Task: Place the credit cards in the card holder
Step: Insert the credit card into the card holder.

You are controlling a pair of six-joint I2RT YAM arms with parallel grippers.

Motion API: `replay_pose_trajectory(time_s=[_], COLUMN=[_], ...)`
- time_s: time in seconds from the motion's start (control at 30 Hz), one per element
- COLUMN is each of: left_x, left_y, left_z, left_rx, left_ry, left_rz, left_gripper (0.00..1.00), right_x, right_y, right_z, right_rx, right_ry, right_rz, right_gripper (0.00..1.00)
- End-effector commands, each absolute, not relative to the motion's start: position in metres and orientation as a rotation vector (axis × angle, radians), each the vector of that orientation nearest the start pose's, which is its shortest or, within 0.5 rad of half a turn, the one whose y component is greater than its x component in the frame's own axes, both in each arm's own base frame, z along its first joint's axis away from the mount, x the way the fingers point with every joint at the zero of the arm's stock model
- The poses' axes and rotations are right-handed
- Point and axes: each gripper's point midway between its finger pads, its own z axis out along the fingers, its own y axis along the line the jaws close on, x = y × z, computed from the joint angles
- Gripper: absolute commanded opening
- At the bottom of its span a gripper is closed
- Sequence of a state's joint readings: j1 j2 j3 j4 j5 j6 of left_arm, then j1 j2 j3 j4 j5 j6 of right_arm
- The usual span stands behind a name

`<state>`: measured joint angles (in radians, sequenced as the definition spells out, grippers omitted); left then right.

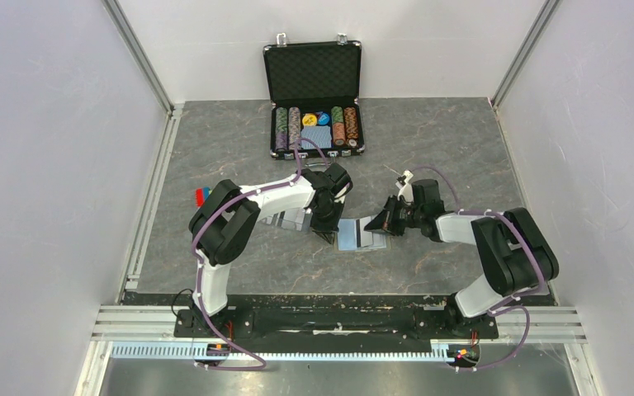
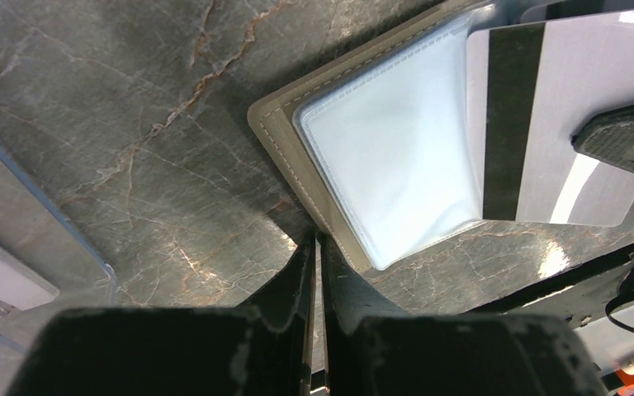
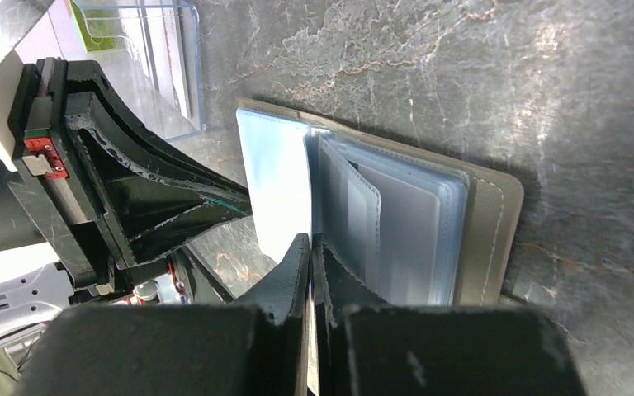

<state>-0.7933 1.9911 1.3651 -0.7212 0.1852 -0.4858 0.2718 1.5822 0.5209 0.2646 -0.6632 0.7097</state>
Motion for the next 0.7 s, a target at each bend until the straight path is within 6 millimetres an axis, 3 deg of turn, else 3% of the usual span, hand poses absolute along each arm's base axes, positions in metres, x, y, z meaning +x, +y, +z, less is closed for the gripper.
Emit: replay_pose_trajectory(time_s=[0.0, 0.67], left_x=[0.2336, 0.2341], left_y=[-0.3102, -0.3108], left_z=[0.0049, 0.0047], left_rx=[0.512, 0.519], left_ry=[2.987, 2.985], left_rz=[-0.412, -0.414], left_gripper=[0.11, 0.10], right_x=[0.2603, 0.2679], right_y=[0.1958, 0.1859], right_z=[0.0263, 0.0302], right_rx=[0.213, 0.228], right_ry=[2.523, 2.499], right_rz=[1.143, 1.070], right_gripper=[0.00, 0.00])
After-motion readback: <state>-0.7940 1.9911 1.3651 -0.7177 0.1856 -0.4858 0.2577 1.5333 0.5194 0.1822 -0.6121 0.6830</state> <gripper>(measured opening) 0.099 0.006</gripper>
